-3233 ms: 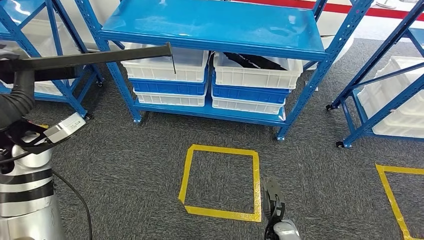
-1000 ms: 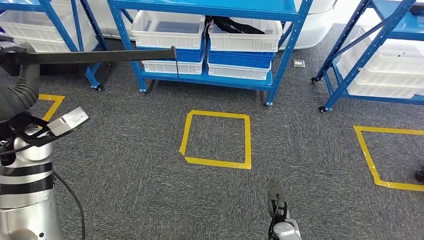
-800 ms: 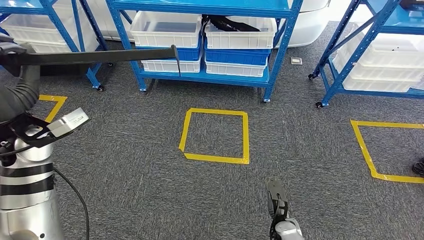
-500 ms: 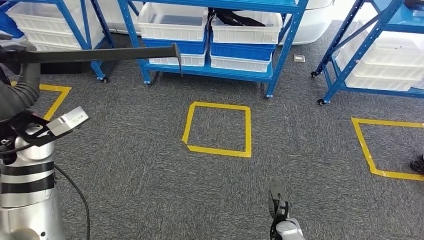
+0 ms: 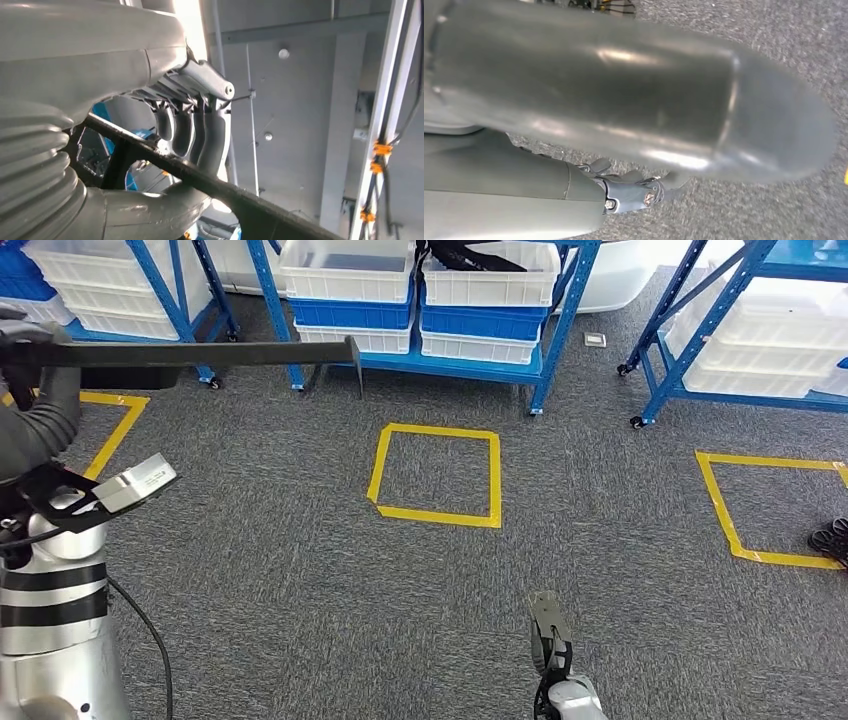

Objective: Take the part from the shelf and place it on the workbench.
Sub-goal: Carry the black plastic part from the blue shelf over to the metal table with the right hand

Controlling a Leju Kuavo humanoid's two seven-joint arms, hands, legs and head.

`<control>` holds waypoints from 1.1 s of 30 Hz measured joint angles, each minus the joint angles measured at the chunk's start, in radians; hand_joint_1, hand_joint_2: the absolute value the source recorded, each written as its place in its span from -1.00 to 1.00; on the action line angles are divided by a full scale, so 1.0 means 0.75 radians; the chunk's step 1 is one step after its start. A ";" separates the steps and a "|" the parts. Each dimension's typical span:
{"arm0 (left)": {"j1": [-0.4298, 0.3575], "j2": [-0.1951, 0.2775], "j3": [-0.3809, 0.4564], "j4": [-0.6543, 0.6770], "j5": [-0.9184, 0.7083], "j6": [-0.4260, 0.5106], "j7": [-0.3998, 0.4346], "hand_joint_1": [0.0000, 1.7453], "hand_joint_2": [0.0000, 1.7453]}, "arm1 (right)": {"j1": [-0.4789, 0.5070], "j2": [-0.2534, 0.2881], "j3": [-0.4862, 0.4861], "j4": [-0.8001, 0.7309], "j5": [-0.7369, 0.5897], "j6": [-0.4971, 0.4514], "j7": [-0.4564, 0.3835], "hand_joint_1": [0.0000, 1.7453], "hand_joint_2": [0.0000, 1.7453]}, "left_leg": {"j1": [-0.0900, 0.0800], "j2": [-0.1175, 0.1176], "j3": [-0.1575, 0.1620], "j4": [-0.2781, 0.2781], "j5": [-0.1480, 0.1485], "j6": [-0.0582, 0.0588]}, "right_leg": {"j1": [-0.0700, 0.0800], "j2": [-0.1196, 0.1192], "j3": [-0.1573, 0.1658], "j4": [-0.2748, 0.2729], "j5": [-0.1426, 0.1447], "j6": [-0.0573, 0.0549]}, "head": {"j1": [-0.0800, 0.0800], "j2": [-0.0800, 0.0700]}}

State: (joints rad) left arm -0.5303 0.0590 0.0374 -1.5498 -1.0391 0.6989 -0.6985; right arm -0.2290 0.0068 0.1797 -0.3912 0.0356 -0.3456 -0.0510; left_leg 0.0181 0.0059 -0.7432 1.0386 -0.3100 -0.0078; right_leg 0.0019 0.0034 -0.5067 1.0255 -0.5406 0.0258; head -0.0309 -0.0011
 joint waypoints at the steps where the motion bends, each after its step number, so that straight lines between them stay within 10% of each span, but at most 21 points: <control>1: 0.000 0.000 -0.001 0.000 0.000 0.000 0.000 1.00 1.00 | 0.000 0.001 0.000 0.000 0.000 0.000 0.000 -1.00 -1.00 | 0.003 0.000 0.000 -0.012 0.013 -0.009 | -0.006 0.000 -0.012 -0.001 0.017 -0.009 | 0.001 0.000; 4: -0.001 0.003 -0.002 0.000 0.000 0.000 0.000 1.00 1.00 | -0.001 0.002 -0.001 0.000 -0.001 0.001 0.000 -1.00 -1.00 | 0.007 -0.004 -0.033 0.060 -0.101 -0.026 | -0.022 -0.003 -0.041 -0.015 0.074 -0.043 | -0.005 0.000; 7: 0.002 0.004 -0.004 0.001 0.001 0.000 0.000 1.00 1.00 | 0.000 0.003 -0.002 0.000 -0.001 0.002 0.000 -1.00 -1.00 | 0.008 -0.007 -0.073 0.314 -0.267 -0.040 | -0.017 -0.004 -0.097 -0.013 0.124 -0.056 | -0.012 0.000; 10: 0.004 0.004 -0.005 0.002 0.001 0.000 0.000 1.00 1.00 | 0.002 0.003 -0.002 0.000 -0.001 0.002 0.000 -1.00 -1.00 | 0.015 -0.007 0.014 0.333 -0.208 -0.049 | -0.017 -0.004 -0.153 -0.008 0.166 -0.046 | -0.013 0.000; 14: 0.002 0.004 -0.009 0.002 0.002 0.000 0.000 1.00 1.00 | 0.001 0.001 -0.003 0.000 -0.004 0.006 -0.001 -1.00 -1.00 | 0.011 -0.016 0.241 0.033 -0.248 -0.041 | -0.012 -0.003 -0.197 0.007 0.204 -0.012 | -0.010 0.000; 17: 0.002 0.003 -0.010 0.002 0.002 0.000 0.000 1.00 1.00 | 0.007 0.000 -0.004 0.000 -0.006 0.008 -0.002 -1.00 -1.00 | 0.000 -0.010 0.222 0.007 -0.223 0.004 | -0.014 -0.001 -0.222 0.008 0.222 0.014 | -0.006 0.000; 20: 0.000 0.002 -0.011 0.002 0.002 0.000 0.001 1.00 1.00 | 0.012 0.002 -0.005 0.000 -0.007 0.010 -0.002 -1.00 -1.00 | 0.003 -0.004 0.169 -0.003 -0.171 0.042 | -0.018 0.000 -0.292 0.161 0.085 0.000 | 0.001 0.000; 23: 0.001 0.001 -0.012 0.002 0.002 -0.001 0.000 1.00 1.00 | 0.012 0.003 -0.005 0.000 -0.007 0.011 -0.002 -1.00 -1.00 | 0.001 -0.004 0.105 -0.002 -0.121 0.044 | -0.020 0.000 -0.332 0.389 -0.014 0.008 | 0.005 0.000; 26: 0.003 0.001 -0.012 0.002 0.002 -0.001 0.000 1.00 1.00 | 0.010 0.001 -0.005 0.000 -0.007 0.011 -0.002 -1.00 -1.00 | 0.003 -0.004 0.044 -0.001 -0.071 0.033 | -0.020 -0.001 -0.202 0.293 0.050 0.036 | 0.005 0.000; 29: 0.004 0.002 -0.011 0.002 0.001 0.000 0.000 1.00 1.00 | 0.003 0.001 -0.005 -0.002 -0.007 0.013 -0.003 -1.00 -1.00 | 0.001 -0.002 0.017 -0.005 -0.025 0.010 | -0.010 0.000 -0.013 0.033 0.019 0.013 | 0.002 0.000; 33: 0.005 0.005 -0.011 0.002 0.002 0.000 0.000 1.00 1.00 | 0.001 0.001 -0.005 -0.004 -0.006 0.018 -0.004 -1.00 -1.00 | 0.006 -0.003 0.006 -0.018 -0.011 -0.023 | -0.014 0.003 -0.024 -0.010 0.048 -0.027 | 0.000 0.000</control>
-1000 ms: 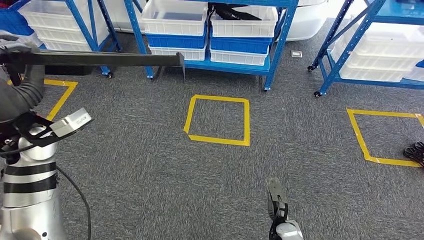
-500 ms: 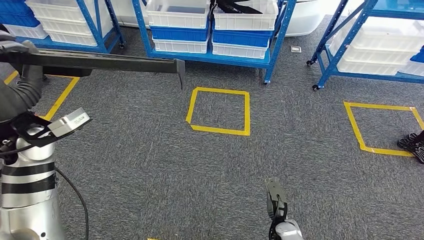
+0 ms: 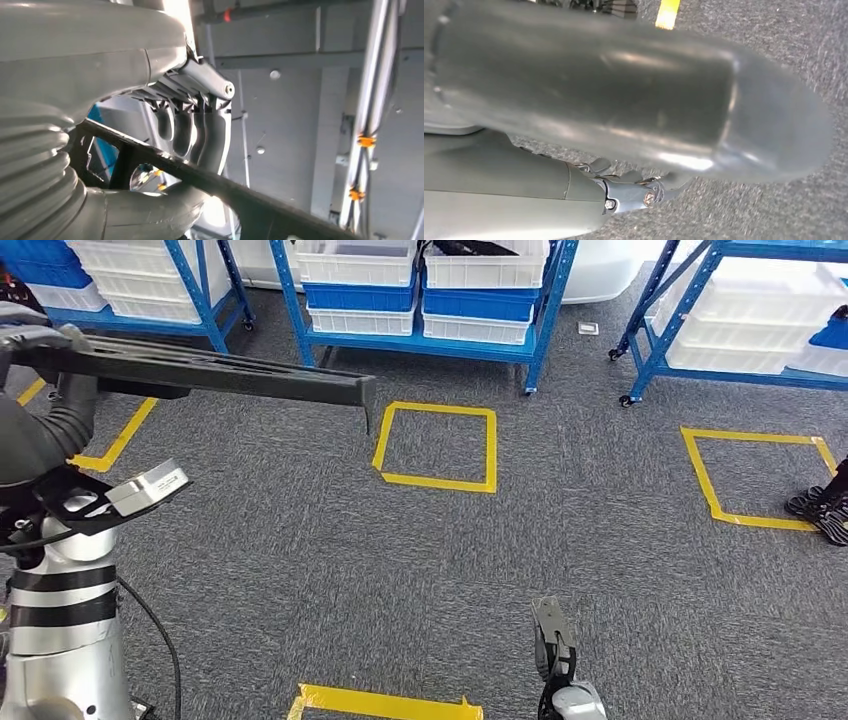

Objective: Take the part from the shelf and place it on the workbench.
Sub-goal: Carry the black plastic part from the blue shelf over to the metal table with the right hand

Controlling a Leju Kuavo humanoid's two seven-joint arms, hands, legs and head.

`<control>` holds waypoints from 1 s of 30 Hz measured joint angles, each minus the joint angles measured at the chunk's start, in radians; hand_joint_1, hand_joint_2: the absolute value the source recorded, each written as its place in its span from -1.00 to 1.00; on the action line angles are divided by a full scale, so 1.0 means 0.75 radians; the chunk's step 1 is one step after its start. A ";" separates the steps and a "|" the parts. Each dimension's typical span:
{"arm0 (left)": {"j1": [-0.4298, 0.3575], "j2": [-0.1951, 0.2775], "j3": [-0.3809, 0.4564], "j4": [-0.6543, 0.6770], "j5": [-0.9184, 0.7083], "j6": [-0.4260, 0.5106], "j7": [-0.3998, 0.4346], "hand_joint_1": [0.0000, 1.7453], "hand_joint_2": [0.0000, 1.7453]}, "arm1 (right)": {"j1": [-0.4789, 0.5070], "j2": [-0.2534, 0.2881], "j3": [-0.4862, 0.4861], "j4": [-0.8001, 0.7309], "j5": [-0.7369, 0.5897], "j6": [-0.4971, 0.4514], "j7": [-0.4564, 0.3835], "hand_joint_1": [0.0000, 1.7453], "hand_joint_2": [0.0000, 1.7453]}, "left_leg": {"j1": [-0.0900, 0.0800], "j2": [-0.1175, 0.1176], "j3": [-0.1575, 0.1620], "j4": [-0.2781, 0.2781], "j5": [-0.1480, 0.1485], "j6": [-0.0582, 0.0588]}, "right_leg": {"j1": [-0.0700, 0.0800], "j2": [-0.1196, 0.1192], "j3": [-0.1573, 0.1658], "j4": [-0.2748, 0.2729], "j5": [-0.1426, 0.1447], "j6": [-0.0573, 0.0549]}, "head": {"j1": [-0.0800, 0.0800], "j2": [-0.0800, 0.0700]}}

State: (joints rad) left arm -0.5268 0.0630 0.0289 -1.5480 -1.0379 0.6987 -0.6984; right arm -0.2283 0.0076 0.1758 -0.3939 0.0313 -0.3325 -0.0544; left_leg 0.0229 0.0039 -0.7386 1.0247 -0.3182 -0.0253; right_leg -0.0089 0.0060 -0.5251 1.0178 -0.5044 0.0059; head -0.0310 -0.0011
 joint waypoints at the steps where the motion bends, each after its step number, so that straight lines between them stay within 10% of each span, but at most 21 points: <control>1: 0.000 0.003 0.000 0.000 0.000 0.000 0.000 1.00 1.00 | -0.001 0.000 0.000 0.000 0.001 0.004 0.000 -1.00 -1.00 | 0.001 -0.001 -0.014 0.035 -0.048 -0.005 | -0.006 -0.001 -0.009 -0.005 0.016 -0.013 | -0.003 0.000; 4: 0.001 0.009 -0.001 0.000 -0.001 0.000 0.000 1.00 1.00 | 0.001 0.001 0.000 0.000 -0.006 0.023 -0.003 -1.00 -1.00 | 0.003 -0.004 -0.075 0.277 -0.223 -0.016 | -0.007 -0.002 -0.047 -0.006 0.057 -0.033 | -0.009 0.000; 6: 0.003 0.010 -0.001 0.000 -0.002 0.000 0.000 1.00 1.00 | 0.005 0.002 -0.001 0.000 -0.016 0.037 -0.008 -1.00 -1.00 | 0.004 -0.004 -0.072 0.376 -0.218 -0.023 | -0.006 -0.002 -0.074 -0.003 0.077 -0.029 | -0.009 0.000; 10: 0.003 0.015 -0.002 -0.001 -0.002 0.000 0.000 1.00 1.00 | 0.008 0.002 -0.005 0.000 -0.035 0.058 -0.022 -1.00 -1.00 | 0.008 -0.007 0.162 0.106 -0.170 -0.021 | -0.002 -0.002 -0.103 0.005 0.099 -0.008 | -0.009 0.000; 12: 0.003 0.018 -0.003 -0.002 -0.002 0.000 0.000 1.00 1.00 | 0.007 0.000 -0.006 0.000 -0.039 0.064 -0.027 -1.00 -1.00 | 0.003 -0.010 0.208 0.024 -0.191 -0.015 | 0.005 -0.002 -0.113 0.009 0.107 0.001 | -0.008 0.000; 20: 0.003 0.021 -0.001 -0.003 -0.008 0.000 0.000 1.00 1.00 | 0.009 0.001 -0.012 0.000 -0.039 0.070 -0.041 -1.00 -1.00 | -0.008 -0.011 0.172 0.014 -0.166 0.021 | 0.000 -0.004 -0.136 -0.007 0.140 0.017 | -0.007 0.000; 30: 0.002 0.026 0.000 -0.003 -0.014 0.000 0.000 1.00 1.00 | 0.009 0.003 -0.013 0.000 -0.017 0.047 -0.043 -1.00 -1.00 | -0.013 -0.010 0.164 0.016 -0.158 0.025 | -0.004 -0.004 -0.143 -0.012 0.153 0.034 | -0.008 0.000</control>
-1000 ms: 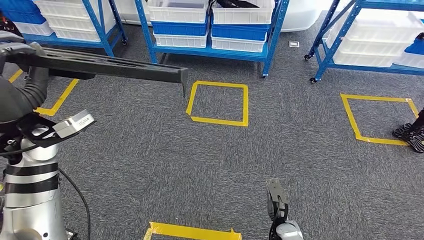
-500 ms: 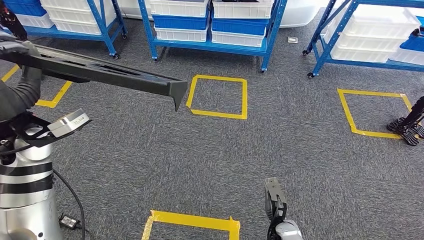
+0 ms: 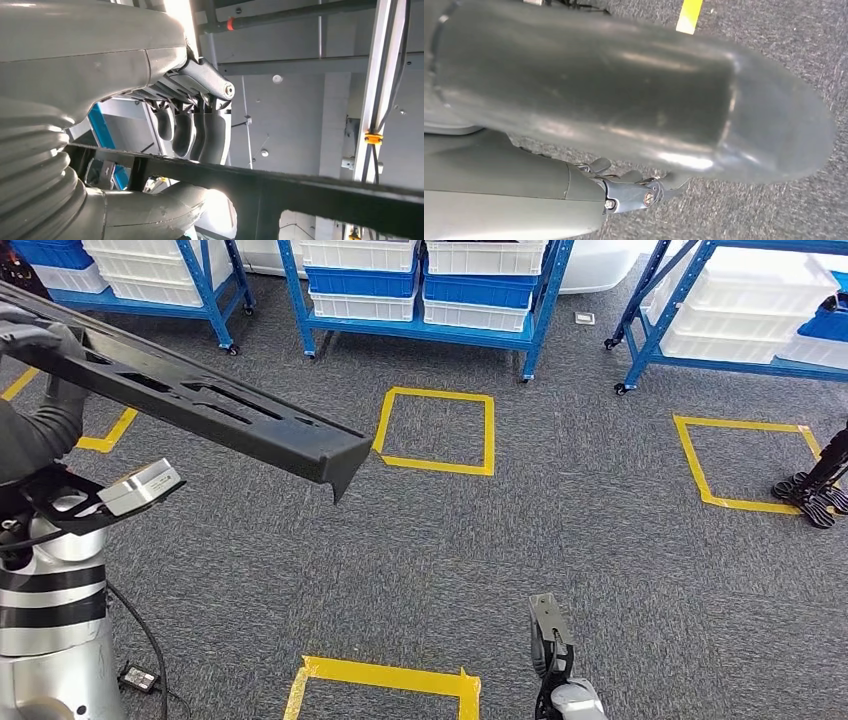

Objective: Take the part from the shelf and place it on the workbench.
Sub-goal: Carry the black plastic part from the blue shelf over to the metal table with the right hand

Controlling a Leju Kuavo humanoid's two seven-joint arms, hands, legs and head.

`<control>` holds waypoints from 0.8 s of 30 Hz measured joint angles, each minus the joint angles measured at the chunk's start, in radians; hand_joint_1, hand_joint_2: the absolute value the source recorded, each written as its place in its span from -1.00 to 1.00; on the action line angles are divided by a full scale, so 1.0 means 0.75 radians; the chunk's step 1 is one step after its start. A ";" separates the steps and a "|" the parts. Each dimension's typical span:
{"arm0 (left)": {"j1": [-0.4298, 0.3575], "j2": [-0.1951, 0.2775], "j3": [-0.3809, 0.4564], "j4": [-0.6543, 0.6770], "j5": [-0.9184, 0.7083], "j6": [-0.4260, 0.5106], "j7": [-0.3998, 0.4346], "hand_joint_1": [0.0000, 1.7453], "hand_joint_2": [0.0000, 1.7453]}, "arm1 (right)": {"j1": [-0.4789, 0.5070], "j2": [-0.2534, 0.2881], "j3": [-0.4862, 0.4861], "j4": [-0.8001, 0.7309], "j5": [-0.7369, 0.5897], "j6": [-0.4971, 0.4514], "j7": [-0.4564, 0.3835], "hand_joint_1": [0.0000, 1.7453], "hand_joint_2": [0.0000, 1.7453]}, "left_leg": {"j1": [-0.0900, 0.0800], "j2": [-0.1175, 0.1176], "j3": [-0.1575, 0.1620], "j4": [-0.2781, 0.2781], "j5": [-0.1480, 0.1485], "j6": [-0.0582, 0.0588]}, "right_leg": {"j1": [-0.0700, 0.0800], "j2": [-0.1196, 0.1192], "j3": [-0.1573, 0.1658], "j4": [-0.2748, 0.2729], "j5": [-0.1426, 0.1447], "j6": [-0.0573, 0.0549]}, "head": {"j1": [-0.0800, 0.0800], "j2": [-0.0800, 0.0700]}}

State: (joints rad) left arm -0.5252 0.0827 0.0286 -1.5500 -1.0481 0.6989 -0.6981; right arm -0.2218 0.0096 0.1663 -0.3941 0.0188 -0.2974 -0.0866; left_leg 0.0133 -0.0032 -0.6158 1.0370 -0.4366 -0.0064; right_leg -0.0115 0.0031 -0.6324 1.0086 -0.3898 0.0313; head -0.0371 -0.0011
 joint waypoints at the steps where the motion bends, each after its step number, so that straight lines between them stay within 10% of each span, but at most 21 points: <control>1: 0.000 0.001 0.000 0.000 -0.002 0.000 0.000 1.00 1.00 | 0.000 0.001 0.000 0.000 0.008 -0.006 0.000 -1.00 -1.00 | -0.001 0.000 0.000 0.000 0.001 0.003 | -0.002 0.000 0.002 -0.003 0.003 0.003 | 0.000 0.000; 5: -0.002 0.006 0.000 -0.006 -0.010 0.000 0.000 1.00 1.00 | -0.002 0.002 0.001 0.000 0.036 -0.026 0.002 -1.00 -1.00 | 0.010 -0.001 0.019 -0.054 0.037 0.031 | -0.002 -0.003 -0.026 0.045 -0.030 0.010 | 0.002 0.000; 10: 0.002 0.006 0.001 -0.010 -0.011 0.000 0.000 1.00 1.00 | 0.007 0.001 0.011 0.000 0.044 -0.029 0.004 -1.00 -1.00 | 0.026 -0.030 0.000 -0.065 0.059 0.020 | -0.024 -0.003 -0.150 0.355 -0.162 0.019 | 0.004 0.000; 14: 0.001 0.006 0.001 -0.011 -0.012 0.000 0.000 1.00 1.00 | 0.008 0.001 0.013 0.000 0.044 -0.031 0.005 -1.00 -1.00 | 0.047 -0.078 -0.024 -0.050 0.067 -0.027 | -0.057 0.045 0.025 0.063 -0.079 0.071 | 0.007 0.000; 19: 0.000 0.010 0.000 -0.018 -0.014 0.001 -0.001 1.00 1.00 | 0.009 0.007 0.014 -0.001 0.042 -0.037 0.006 -1.00 -1.00 | 0.052 -0.090 -0.045 -0.045 0.075 -0.072 | -0.046 0.023 0.044 0.037 -0.069 0.013 | -0.003 0.000; 24: -0.002 0.014 -0.002 -0.020 -0.016 0.001 -0.001 1.00 1.00 | 0.014 0.009 0.014 -0.003 0.046 -0.046 0.004 -1.00 -1.00 | 0.038 -0.007 -0.203 0.334 -0.115 -0.057 | -0.017 -0.038 0.042 0.035 -0.065 -0.029 | -0.021 0.000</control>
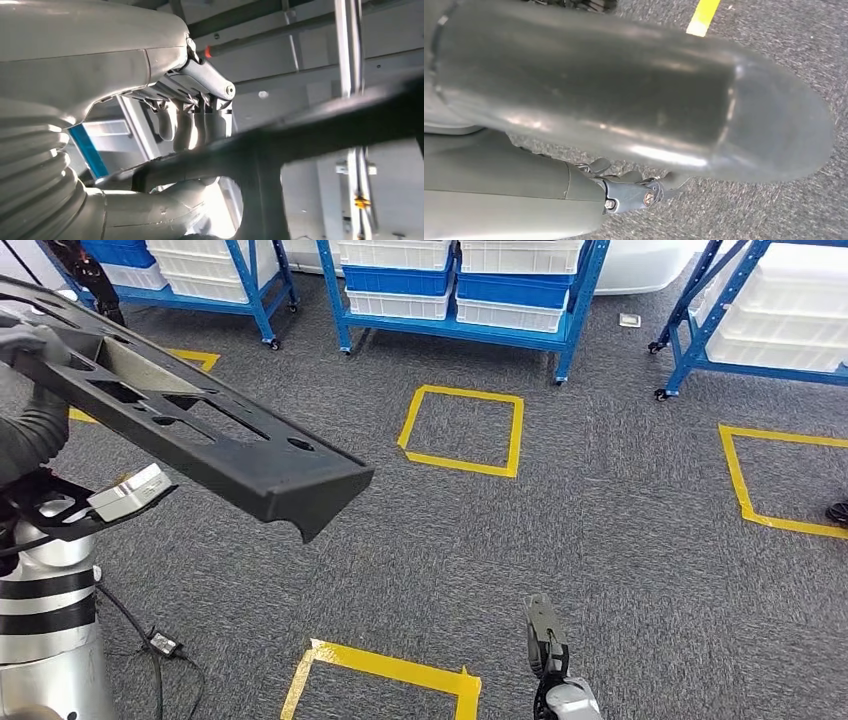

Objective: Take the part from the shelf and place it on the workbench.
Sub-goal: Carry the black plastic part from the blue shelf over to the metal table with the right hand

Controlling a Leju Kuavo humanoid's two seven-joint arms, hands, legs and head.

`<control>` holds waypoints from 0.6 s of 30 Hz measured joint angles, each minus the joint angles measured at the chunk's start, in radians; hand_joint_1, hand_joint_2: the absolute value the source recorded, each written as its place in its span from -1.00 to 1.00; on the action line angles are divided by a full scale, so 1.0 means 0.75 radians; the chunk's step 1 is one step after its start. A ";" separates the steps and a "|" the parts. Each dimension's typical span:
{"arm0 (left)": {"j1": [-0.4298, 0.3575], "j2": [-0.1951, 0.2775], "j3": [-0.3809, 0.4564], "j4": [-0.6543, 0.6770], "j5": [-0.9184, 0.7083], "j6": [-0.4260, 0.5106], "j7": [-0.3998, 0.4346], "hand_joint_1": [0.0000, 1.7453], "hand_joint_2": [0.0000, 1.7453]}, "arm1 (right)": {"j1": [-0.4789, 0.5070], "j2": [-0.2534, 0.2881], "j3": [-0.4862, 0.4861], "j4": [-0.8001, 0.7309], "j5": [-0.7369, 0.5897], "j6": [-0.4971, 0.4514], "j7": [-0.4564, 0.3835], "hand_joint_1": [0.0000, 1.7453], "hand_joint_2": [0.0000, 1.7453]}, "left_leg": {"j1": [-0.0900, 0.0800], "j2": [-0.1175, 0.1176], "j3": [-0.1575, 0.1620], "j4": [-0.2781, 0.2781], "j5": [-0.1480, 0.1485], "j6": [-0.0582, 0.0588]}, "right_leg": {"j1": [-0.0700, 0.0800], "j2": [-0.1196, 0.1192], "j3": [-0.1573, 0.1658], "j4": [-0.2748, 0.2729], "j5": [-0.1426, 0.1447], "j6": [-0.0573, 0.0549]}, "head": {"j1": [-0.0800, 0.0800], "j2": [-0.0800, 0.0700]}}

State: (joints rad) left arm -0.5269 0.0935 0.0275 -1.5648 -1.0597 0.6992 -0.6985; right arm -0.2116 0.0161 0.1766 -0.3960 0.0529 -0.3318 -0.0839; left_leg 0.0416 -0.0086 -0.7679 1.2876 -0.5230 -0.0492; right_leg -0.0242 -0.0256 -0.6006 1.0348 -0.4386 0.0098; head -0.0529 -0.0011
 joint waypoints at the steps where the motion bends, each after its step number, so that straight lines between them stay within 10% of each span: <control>1: 0.001 0.000 0.000 0.000 -0.001 0.000 0.000 1.00 1.00 | 0.001 0.000 0.000 0.000 0.000 -0.001 0.000 -1.00 -1.00 | -0.003 0.001 -0.007 0.027 -0.004 0.006 | 0.007 -0.015 0.000 0.000 0.000 -0.002 | 0.000 0.000; 7: -0.014 0.000 -0.003 -0.002 -0.008 0.000 0.000 1.00 1.00 | 0.002 0.000 0.000 -0.002 -0.001 -0.002 -0.003 -1.00 -1.00 | -0.052 0.123 0.196 -0.328 0.123 0.058 | 0.040 -0.098 0.004 0.003 -0.005 0.000 | 0.004 0.000; 10: -0.020 0.000 -0.004 -0.003 -0.012 0.000 0.000 1.00 1.00 | 0.002 0.000 0.000 -0.003 -0.003 -0.003 -0.006 -1.00 -1.00 | -0.054 0.072 0.188 -0.339 0.139 0.076 | 0.037 -0.114 -0.002 0.012 -0.016 0.008 | 0.008 0.000; 15: -0.033 -0.003 -0.015 -0.004 -0.021 0.000 0.000 1.00 1.00 | 0.015 -0.001 0.000 -0.005 -0.009 -0.003 -0.014 -1.00 -1.00 | -0.044 -0.015 0.174 -0.348 0.162 0.100 | 0.026 0.021 -0.153 0.338 -0.160 0.008 | 0.014 0.000; 18: -0.035 -0.005 -0.020 -0.003 -0.020 -0.001 0.000 1.00 1.00 | 0.022 -0.001 0.000 -0.005 -0.011 -0.003 -0.017 -1.00 -1.00 | -0.042 -0.077 0.171 -0.347 0.168 0.095 | 0.021 0.038 -0.127 0.279 -0.112 0.034 | 0.015 0.000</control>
State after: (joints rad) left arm -0.5529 0.0899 0.0126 -1.5671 -1.0749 0.6989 -0.6985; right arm -0.1952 0.0151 0.1766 -0.3998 0.0447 -0.3342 -0.0967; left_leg 0.0104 -0.0662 -0.6398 1.0273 -0.3971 0.0221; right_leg -0.0084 0.0027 -0.6962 1.2440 -0.5223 0.0351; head -0.0414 -0.0011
